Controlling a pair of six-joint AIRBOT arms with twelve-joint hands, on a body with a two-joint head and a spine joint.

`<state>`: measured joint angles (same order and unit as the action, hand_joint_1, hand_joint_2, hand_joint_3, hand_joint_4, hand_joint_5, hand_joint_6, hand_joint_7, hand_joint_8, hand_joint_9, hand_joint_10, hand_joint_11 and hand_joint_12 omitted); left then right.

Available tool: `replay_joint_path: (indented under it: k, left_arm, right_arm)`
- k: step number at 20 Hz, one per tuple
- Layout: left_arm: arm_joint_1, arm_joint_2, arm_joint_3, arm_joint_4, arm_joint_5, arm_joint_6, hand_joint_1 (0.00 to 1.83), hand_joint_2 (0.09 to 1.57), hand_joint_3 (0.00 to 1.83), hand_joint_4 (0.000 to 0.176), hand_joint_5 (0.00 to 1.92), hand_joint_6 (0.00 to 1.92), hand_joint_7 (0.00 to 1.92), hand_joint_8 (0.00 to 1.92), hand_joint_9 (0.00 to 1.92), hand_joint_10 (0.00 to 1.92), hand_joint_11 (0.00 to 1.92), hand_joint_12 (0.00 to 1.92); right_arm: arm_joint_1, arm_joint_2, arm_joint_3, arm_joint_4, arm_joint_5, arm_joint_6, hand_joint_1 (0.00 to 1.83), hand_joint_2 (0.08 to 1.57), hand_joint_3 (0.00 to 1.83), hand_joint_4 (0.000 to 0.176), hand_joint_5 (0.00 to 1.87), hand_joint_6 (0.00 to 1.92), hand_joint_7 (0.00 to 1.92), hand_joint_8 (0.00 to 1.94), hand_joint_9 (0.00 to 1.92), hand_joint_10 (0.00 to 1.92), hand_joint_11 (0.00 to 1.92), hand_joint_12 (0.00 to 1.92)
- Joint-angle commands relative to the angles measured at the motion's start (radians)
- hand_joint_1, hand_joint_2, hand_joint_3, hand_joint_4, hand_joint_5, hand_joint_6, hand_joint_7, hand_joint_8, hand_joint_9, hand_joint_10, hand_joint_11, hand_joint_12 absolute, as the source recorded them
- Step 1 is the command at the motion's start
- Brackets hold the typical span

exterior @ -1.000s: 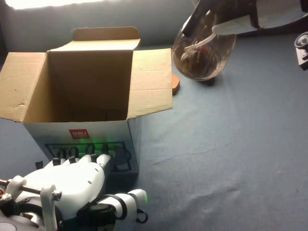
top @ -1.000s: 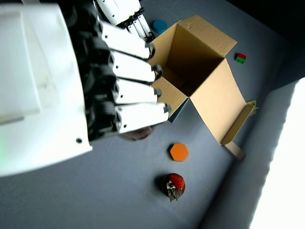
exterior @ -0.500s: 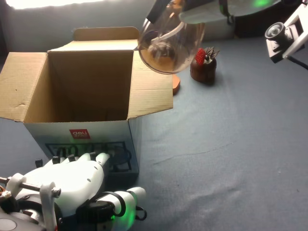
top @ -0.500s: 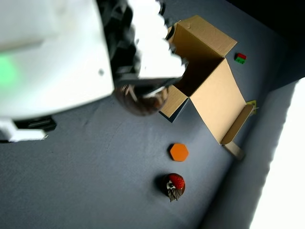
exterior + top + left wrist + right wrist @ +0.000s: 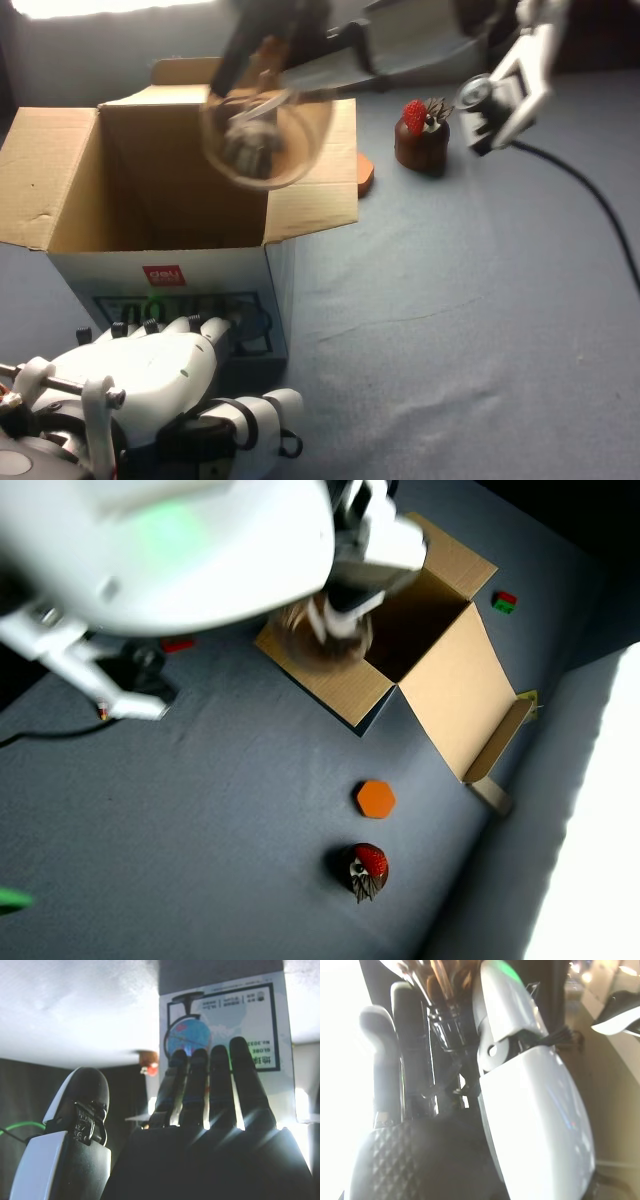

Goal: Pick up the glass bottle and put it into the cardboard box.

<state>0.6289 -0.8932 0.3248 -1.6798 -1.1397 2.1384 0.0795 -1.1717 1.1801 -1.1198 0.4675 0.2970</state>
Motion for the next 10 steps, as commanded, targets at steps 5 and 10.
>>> replay_joint_path:
  k: [5,10]
  left_arm:
    - [0.002,-0.009,0.003,0.077,-0.014,-0.005,0.0,1.33,0.0,0.0,0.04,0.0,0.02,0.0,0.03,0.0,0.0,0.35]
    - [0.011,-0.005,0.001,0.076,0.0,-0.014,0.0,1.33,0.0,0.0,0.04,0.01,0.01,0.0,0.02,0.01,0.0,0.31]
  right_arm:
    - [-0.003,-0.018,0.011,0.086,0.049,-0.069,1.16,1.24,0.0,0.0,0.67,1.51,0.86,1.22,0.85,1.44,0.59,1.85]
    - [-0.024,-0.022,0.016,0.083,0.076,-0.13,1.16,1.24,0.0,0.0,0.67,1.51,0.87,1.22,0.85,1.44,0.58,1.85]
